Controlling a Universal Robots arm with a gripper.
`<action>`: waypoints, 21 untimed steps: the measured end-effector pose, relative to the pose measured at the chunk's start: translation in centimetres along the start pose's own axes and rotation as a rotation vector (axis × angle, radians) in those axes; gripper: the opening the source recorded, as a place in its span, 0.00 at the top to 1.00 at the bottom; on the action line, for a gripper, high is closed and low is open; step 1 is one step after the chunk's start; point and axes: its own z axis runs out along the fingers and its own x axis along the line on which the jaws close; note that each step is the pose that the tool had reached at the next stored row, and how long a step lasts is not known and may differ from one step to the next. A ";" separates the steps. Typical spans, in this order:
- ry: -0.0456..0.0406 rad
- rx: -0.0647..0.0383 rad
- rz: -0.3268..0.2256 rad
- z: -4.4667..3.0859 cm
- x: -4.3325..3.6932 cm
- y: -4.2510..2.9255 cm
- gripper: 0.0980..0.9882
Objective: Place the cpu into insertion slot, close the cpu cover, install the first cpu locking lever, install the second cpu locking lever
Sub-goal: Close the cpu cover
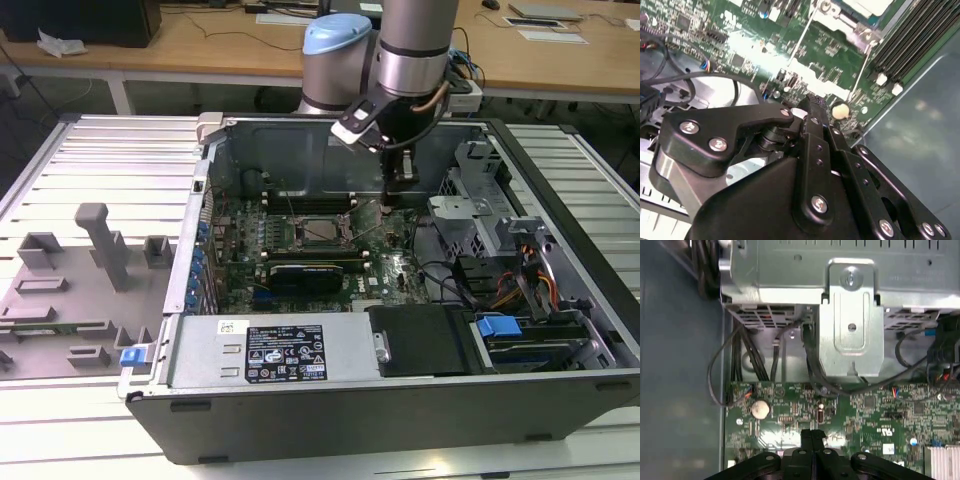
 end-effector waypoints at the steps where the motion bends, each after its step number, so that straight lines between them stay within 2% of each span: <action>1: 0.0000 0.000 0.000 0.01 0.00 0.20 0.99; 3: -0.0001 0.000 0.000 0.03 0.00 0.47 0.99; 8: 0.0000 0.000 0.000 0.21 0.00 0.50 0.99; 10: 0.0000 0.000 0.000 1.20 0.03 0.43 0.99; 13: 0.0000 0.000 0.000 1.88 0.05 0.39 0.99; 16: -0.0003 0.000 0.000 2.30 0.05 0.35 0.99; 19: -0.0001 0.000 0.000 2.31 0.06 0.35 0.99; 20: -0.0001 0.002 0.000 2.32 0.05 0.35 0.99; 21: 0.0004 0.014 0.000 2.34 0.06 0.36 0.99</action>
